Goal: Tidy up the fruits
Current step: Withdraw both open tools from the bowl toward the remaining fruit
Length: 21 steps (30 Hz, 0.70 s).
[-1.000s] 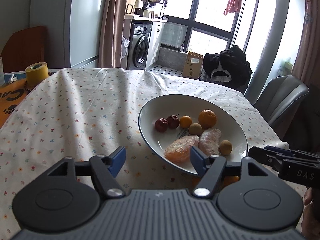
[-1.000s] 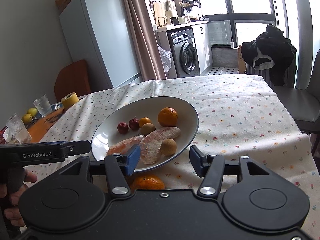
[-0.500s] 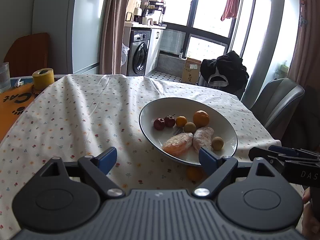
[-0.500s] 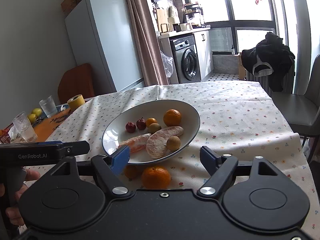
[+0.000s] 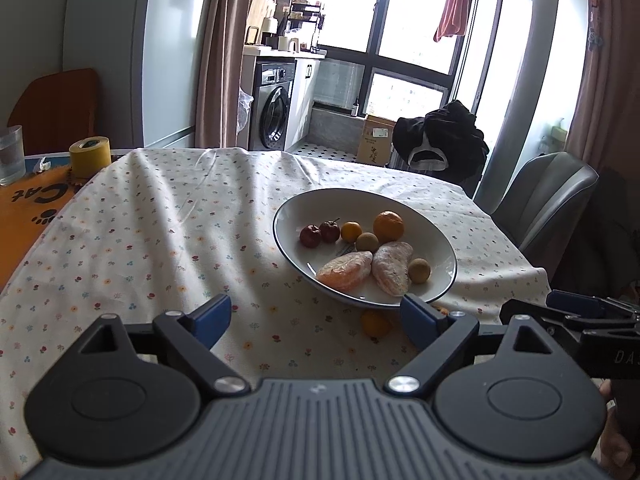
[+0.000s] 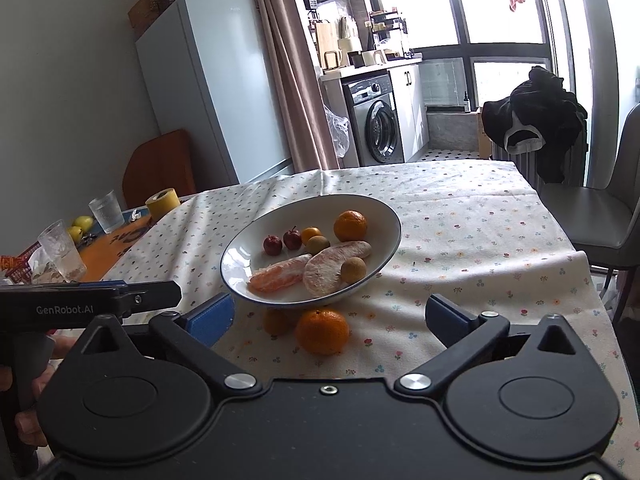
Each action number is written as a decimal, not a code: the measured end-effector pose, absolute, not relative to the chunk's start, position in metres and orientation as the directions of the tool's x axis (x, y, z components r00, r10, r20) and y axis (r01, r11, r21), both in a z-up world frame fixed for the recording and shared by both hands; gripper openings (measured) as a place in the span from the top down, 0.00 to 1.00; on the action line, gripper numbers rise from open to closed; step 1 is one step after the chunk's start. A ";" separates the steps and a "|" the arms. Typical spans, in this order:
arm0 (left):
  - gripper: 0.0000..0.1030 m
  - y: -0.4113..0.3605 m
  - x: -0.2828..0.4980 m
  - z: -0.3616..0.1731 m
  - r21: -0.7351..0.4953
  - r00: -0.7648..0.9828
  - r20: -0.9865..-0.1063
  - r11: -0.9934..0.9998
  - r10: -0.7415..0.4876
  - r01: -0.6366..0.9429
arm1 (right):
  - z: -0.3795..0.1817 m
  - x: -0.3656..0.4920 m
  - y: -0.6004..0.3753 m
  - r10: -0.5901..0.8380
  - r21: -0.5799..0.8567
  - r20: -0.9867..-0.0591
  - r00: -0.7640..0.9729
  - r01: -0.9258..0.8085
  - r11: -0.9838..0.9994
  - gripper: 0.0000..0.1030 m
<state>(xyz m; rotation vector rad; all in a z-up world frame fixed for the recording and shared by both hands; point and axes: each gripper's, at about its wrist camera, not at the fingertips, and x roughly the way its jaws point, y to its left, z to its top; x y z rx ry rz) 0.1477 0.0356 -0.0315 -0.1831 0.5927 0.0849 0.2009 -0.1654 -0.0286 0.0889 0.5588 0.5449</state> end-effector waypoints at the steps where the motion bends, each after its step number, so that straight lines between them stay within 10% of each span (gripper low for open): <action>1: 0.13 0.034 0.146 -0.031 -0.145 0.825 -0.564 0.981 0.026 -0.130 | -0.029 0.199 -0.166 0.515 0.222 -0.482 0.709 -0.470 0.855 0.00; 21: 0.13 0.034 0.123 -0.033 -0.157 0.827 -0.561 0.979 0.023 -0.133 | -0.030 0.182 -0.171 0.519 0.213 -0.476 0.710 -0.479 0.851 0.00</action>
